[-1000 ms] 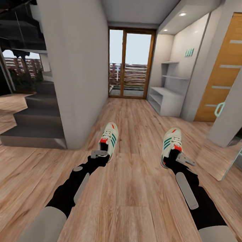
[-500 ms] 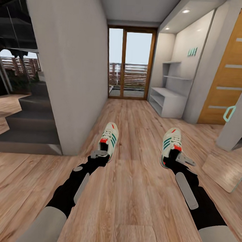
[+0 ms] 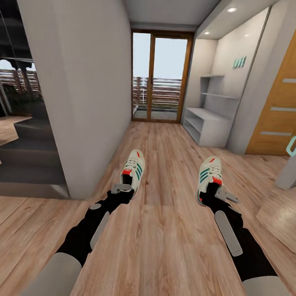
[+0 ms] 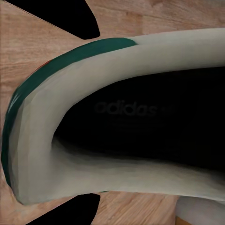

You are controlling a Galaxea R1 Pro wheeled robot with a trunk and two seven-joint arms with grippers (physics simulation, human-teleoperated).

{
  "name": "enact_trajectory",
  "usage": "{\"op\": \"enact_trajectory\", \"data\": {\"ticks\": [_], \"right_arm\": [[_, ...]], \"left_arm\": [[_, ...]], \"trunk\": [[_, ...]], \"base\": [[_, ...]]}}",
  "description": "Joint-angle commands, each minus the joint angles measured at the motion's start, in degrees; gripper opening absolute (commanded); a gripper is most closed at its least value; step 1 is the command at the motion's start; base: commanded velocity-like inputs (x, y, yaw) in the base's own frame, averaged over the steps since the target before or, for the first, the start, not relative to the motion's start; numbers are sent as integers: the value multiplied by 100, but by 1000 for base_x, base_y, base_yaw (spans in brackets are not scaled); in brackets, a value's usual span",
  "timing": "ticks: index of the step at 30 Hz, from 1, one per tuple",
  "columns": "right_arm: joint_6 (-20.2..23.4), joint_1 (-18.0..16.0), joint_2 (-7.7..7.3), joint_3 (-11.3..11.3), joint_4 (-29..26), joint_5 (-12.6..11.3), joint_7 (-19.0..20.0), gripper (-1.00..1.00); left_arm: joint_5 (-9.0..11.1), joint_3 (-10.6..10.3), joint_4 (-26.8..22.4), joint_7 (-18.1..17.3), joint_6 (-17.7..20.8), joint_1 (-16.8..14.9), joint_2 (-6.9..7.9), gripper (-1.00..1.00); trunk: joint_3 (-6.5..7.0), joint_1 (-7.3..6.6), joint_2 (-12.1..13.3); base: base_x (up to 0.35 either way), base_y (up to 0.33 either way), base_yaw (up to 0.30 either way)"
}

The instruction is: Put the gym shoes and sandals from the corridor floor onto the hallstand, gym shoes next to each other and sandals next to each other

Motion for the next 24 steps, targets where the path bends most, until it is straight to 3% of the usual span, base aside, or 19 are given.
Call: {"op": "enact_trajectory", "data": {"ticks": [1, 24], "right_arm": [[7, -4, -7, 13, -8, -42, -54, -100], [7, -5, -7, 9, -10, -42, -54, -100]], "left_arm": [[61, 2, -9, -7, 40, -2, -1, -100], [61, 7, -9, -7, 49, -1, 8, -100]], "trunk": [[-6, 2, -3], [-6, 2, -3]], "base": [[349, 0, 0], [349, 0, 0]]}}
